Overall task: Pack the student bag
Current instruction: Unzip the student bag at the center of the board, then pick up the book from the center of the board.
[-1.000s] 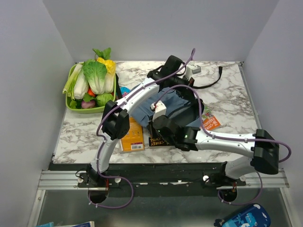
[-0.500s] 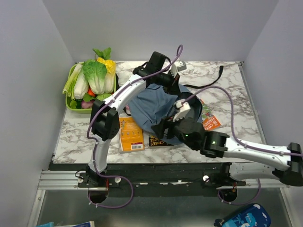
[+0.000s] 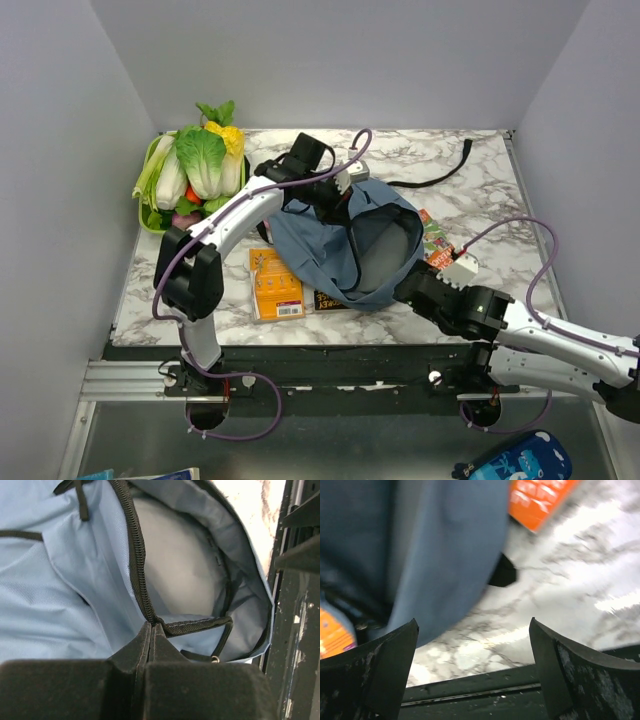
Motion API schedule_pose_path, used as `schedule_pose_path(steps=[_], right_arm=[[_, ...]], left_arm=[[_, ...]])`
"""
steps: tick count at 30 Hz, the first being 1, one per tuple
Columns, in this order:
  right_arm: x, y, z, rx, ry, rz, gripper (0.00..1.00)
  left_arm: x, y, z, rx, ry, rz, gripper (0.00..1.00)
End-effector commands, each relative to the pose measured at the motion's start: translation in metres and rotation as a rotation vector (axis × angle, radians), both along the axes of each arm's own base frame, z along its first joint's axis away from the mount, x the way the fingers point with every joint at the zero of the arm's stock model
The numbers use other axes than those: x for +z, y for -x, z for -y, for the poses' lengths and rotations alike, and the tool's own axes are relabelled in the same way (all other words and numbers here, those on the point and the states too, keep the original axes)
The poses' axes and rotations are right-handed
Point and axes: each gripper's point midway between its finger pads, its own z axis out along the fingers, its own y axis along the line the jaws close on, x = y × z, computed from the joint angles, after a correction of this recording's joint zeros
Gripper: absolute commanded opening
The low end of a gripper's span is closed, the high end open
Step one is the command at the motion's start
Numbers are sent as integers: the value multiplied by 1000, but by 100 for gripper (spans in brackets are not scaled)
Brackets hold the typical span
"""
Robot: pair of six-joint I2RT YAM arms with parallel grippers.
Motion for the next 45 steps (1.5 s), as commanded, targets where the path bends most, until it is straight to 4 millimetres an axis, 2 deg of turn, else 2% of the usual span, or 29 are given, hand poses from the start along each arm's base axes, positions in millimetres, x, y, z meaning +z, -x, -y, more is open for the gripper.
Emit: schedule_pose_path(steps=[1,5,8,11,13,15,19,23,26,27,28,31,32,34,35,36,39,45], right_arm=[[-34,21,36,-231,28,-169,100],[-33,17,40,-272,33,-166,100],[-20,8,43,-271,39,-103,100],[-5,1,46,-267,56,-51,100],[-1,-1,52,-295,74,-36,100],[-10,2,63,-375,81,-56,100],[-34,6,79,-520,78,-101,100],[-43,-7,77,-570,39,-126,100],[-45,-13,78,-608,35,-119,100],[-45,-18,75,-617,14,-105,100],[-45,-21,73,-618,2,-102,100],[-44,-40,64,-608,-22,-82,100],[-39,-50,65,-628,-32,-76,100],[-43,-59,64,-628,-2,-104,100],[-44,-65,70,-652,-3,-117,100],[-49,-72,63,-629,-21,-139,100],[-57,-82,59,-644,-73,-167,100],[-86,-81,51,-691,-156,-241,100]], left_arm=[[7,1,-26,39,-30,45,0],[16,5,-29,55,-23,43,0],[35,3,-24,71,10,61,0],[54,-1,-13,95,39,105,0],[70,-4,-3,106,66,132,0],[92,-13,3,139,109,162,0],[107,-24,0,208,115,188,0],[91,-20,-20,234,57,191,0],[66,-13,-38,248,-3,198,0],[62,-12,-45,253,-16,205,0],[45,-9,-51,259,-48,181,0],[23,-4,-67,276,-92,147,0],[20,-2,-70,278,-92,139,0],[13,2,-77,277,-104,135,0],[13,3,-78,272,-102,137,0],[14,5,-78,267,-98,139,0],[15,7,-80,260,-98,138,0],[17,6,-80,253,-96,157,0]])
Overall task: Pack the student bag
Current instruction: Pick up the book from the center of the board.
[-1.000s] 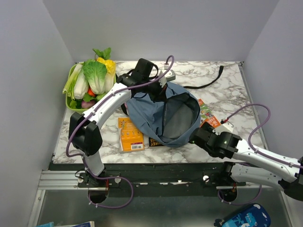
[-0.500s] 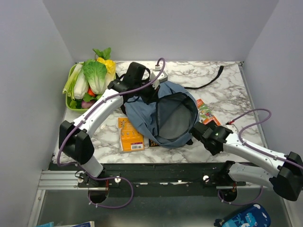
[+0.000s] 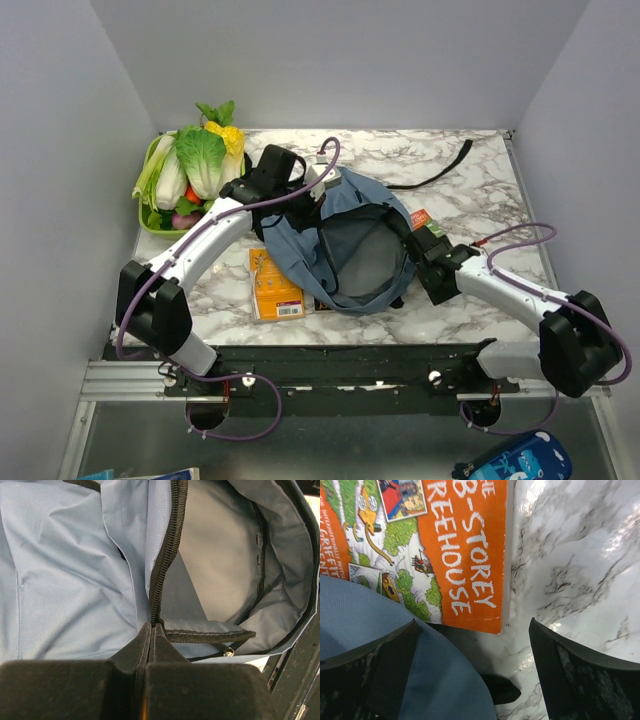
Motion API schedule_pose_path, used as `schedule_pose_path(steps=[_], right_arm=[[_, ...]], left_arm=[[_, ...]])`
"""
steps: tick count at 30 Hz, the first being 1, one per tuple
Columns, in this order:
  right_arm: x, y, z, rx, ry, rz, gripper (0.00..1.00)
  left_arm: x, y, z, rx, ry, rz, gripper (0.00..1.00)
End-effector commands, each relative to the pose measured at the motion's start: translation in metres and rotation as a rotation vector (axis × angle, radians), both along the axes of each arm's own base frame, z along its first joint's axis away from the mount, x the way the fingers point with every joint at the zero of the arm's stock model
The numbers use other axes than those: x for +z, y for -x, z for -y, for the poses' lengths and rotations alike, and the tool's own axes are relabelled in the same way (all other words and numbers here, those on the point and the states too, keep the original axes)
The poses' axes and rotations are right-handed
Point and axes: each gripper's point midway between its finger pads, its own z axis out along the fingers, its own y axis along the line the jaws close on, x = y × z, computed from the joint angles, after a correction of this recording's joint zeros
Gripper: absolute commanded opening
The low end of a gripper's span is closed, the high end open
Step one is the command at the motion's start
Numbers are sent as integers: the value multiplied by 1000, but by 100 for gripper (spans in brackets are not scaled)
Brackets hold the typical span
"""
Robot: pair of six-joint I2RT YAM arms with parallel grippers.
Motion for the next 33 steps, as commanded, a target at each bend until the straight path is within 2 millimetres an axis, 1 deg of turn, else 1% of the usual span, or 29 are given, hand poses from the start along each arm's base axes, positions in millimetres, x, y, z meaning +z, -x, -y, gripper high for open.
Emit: schedule_pose_path(steps=[1,3,5,10,15,19,23,25,32,33], right_arm=[[-22,-3,-12,-22,-96,-13,100],[-29,-5,-11,-34,-106,-19,100],[-36,-5,-5,-45,-88,-41,100],[-46,-3,5,-58,-47,-70,100],[-41,-4,19,-87,-16,-57,100],[-28,-2,28,-123,-42,6,99],[-26,-3,35,-135,-42,25,98],[-29,-2,33,-130,-46,4,98],[-35,-20,19,-83,-45,-51,99],[-36,-25,16,-75,-50,-47,99]], left_arm=[[14,0,-7,0,1,51,0],[12,1,-8,-3,2,46,0],[12,3,-7,-9,4,46,0],[7,5,-8,-20,0,46,0],[1,8,-8,-29,-3,33,0],[-5,10,-8,-34,-6,14,0],[-4,9,-6,-37,2,13,0],[-4,8,-4,-36,4,6,0],[-5,8,-4,-44,-1,4,0],[-5,9,-5,-47,-1,4,0]])
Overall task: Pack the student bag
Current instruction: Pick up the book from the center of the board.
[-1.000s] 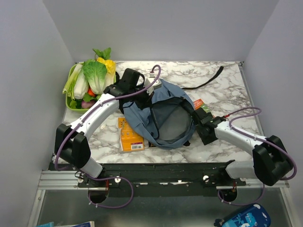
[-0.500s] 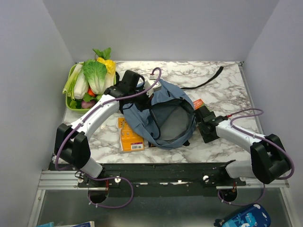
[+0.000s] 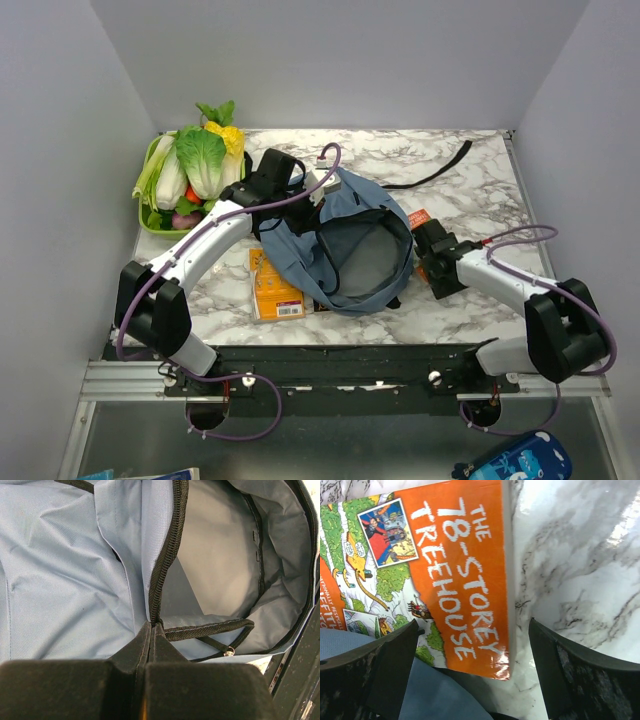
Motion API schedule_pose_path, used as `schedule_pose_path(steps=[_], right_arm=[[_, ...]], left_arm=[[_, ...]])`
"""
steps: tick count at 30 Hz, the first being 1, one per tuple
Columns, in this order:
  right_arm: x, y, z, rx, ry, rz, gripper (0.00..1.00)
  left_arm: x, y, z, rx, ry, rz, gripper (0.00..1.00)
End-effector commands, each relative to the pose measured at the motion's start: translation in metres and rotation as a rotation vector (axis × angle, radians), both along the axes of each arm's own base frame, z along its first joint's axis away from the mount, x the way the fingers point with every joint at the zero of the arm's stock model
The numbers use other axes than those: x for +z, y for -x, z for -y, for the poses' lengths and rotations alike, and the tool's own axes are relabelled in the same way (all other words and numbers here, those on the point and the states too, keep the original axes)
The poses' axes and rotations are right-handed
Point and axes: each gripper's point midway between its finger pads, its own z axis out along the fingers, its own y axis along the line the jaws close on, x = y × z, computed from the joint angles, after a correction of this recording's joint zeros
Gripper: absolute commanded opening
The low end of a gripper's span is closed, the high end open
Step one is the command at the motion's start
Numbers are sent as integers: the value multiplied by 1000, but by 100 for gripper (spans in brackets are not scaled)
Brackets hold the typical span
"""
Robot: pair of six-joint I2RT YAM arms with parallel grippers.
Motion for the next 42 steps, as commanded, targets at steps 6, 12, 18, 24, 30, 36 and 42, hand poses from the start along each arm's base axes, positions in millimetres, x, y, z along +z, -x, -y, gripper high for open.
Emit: schedule_pose_path(steps=[6,12,18,24,30,36,42], right_arm=[[-15,-7,-6,40,0,-39,77],[-16,1,0,50,12,-5,26],[-5,4,3,83,19,34,1],[57,-12,6,170,63,189,1],[152,-16,5,298,97,417,1],[227,0,11,389,146,550,1],[288,16,14,458,180,653,1]], left_arm=[[0,6,-4,-33,-5,-5,0],[1,7,-2,-48,-5,-16,0],[1,8,-1,-48,0,-28,0],[2,8,0,-39,13,-35,0],[9,-1,12,-25,48,-38,0],[15,-15,28,-16,67,-13,0],[16,-25,38,14,65,2,0]])
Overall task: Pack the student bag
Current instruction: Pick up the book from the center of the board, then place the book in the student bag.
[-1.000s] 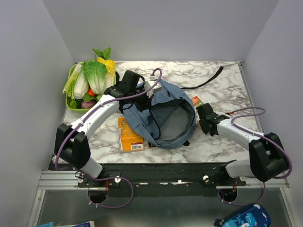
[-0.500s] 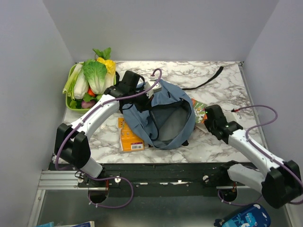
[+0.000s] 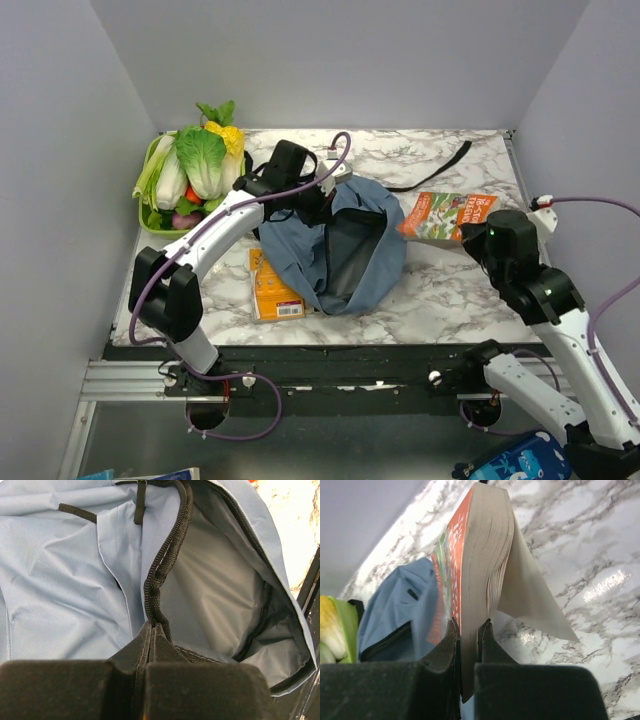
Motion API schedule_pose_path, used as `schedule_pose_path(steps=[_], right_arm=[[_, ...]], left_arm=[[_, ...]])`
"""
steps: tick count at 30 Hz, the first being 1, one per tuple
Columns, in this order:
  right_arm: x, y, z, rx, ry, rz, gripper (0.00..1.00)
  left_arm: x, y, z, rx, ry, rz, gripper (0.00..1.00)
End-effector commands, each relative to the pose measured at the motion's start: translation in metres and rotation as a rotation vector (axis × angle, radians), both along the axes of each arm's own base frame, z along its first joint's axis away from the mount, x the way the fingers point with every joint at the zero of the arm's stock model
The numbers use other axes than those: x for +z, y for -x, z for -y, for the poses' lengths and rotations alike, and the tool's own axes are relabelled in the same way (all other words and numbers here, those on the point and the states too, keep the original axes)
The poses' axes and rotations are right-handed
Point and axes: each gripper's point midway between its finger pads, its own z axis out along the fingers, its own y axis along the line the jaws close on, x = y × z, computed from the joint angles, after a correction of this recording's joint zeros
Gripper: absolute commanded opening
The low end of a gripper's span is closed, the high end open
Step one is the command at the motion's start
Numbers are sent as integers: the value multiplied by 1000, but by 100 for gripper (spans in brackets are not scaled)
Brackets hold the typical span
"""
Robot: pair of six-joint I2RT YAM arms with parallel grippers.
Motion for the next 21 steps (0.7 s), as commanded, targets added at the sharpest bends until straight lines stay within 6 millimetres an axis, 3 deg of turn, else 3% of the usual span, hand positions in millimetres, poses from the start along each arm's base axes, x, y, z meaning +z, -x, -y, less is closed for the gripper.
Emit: schedule_pose_path(steps=[1,5,9,14,21], right_arm=[[91,5,-4,77,-21,224,1],[130,11,-2,112,-3,293,1],[143,12,-23,216,-45,307,1],[117,21,-50,321,-171,233,1],[48,36,-73,382,-296,64,1]], left_arm=[[8,-13,12,27,20,34,0],[4,-12,15,33,7,43,0],[4,-13,19,36,7,53,0],[18,-26,20,83,20,100,0],[44,-47,29,139,82,166,0]])
